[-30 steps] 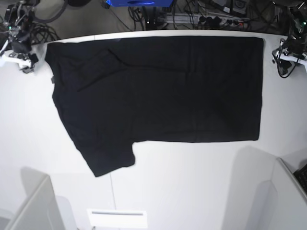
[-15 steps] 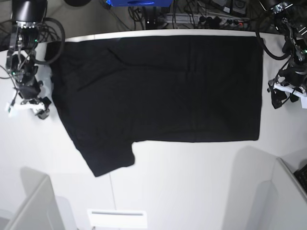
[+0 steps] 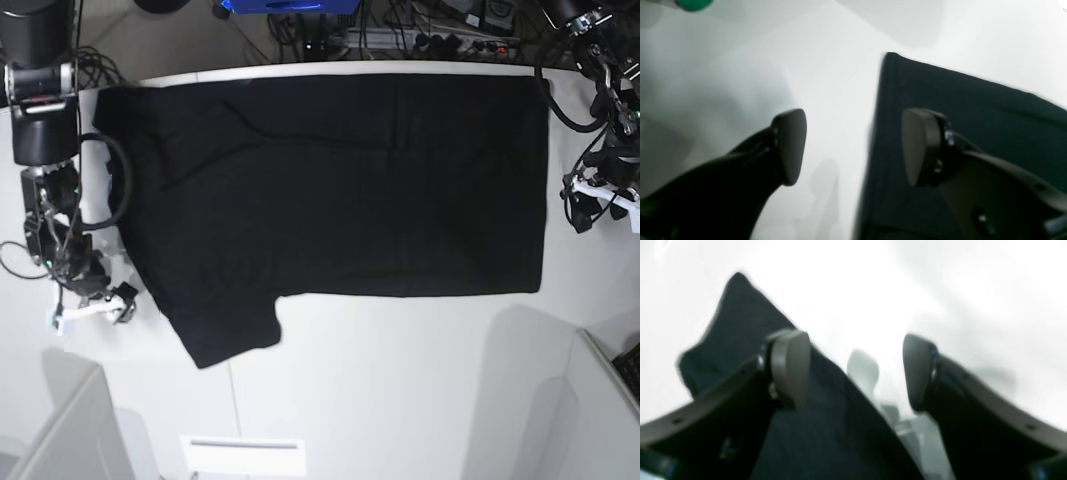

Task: Fold the T-shirt properly
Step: 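Move both grippers down the shirt sides to the hem corners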

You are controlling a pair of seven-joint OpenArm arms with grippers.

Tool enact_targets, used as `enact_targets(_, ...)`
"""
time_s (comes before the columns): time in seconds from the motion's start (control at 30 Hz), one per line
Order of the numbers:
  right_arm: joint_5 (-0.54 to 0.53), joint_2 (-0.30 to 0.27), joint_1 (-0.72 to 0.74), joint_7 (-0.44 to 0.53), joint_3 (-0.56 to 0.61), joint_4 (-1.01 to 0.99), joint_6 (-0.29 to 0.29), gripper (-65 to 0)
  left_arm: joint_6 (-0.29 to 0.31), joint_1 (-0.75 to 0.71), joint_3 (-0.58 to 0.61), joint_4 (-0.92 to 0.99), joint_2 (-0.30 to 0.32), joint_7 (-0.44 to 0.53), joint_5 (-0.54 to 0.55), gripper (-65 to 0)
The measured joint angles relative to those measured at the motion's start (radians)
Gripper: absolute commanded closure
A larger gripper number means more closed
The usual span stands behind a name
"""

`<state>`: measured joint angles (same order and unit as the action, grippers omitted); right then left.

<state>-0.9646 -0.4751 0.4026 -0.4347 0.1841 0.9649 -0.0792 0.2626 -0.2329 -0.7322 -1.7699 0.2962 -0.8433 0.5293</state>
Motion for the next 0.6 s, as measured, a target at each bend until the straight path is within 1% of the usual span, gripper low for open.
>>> enact_targets(0.07, -0.001, 0.008, 0.042, 0.003, 0.022, -0.060, 0.055, -41.7, 0.000, -0.002, -0.002, 0.000, -0.004, 0.000, -0.027, -43.4)
enact_targets(0.1, -0.004, 0.013, 0.063, 0.003, 0.033, -0.092, 0.072, -41.9, 0.000, -0.002, 0.000, 0.000, -0.005, 0.000, -0.037, -43.4)
enact_targets(0.17, 0.002, 0.025, 0.100, 0.004, 0.060, -0.155, 0.081, -41.9, 0.000, -0.003, -0.001, 0.000, -0.005, -0.003, -0.046, -43.4)
enact_targets(0.3, 0.003, 0.033, 0.171, 0.007, 0.139, -0.281, 0.166, -41.9, 0.000, -0.003, -0.005, 0.000, -0.005, 0.000, -0.051, -43.4)
enact_targets(0.4, 0.003, 0.060, 0.231, 0.011, 0.203, -0.366, 0.204, -41.9, 0.000, -0.005, -0.006, 0.000, -0.005, 0.000, -0.050, -43.4)
enact_targets(0.5, -0.001, 0.091, 0.274, 0.018, 0.256, -0.429, 0.212, -42.0, 0.000, -0.005, -0.005, 0.000, -0.005, -0.001, -0.051, -43.4)
enact_targets(0.6, 0.000, 0.101, 0.283, 0.051, 0.315, -0.450, 0.216, -42.0, 0.000, -0.004, -0.005, 0.000, -0.005, 0.000, -0.050, -43.4)
